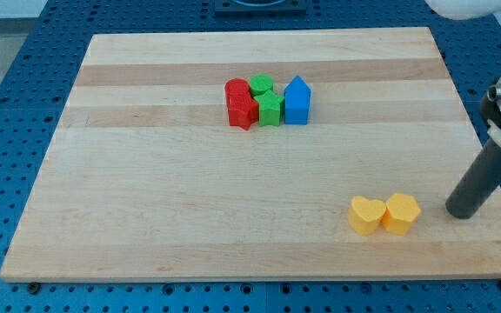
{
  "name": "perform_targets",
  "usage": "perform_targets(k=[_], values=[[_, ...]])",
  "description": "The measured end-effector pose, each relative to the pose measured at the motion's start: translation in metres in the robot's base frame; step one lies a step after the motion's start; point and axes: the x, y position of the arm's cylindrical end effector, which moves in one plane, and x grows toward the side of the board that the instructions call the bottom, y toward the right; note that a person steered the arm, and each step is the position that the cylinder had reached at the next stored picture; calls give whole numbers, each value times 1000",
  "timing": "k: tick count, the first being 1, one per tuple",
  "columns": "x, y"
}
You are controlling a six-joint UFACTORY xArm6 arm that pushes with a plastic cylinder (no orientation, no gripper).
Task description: Separate the yellow hexagon and the yellow heart
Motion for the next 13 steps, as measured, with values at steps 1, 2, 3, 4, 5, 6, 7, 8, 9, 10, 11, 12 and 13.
perform_targets(k=[1, 2, 3, 4, 5, 6, 7, 8, 9, 10, 11, 12, 13], values=[[3, -3], [3, -14], [3, -41], [3, -59], [8, -75], [19, -88], [23, -108], [23, -129], [23, -155], [23, -185], [23, -217], [23, -247], [21, -270]])
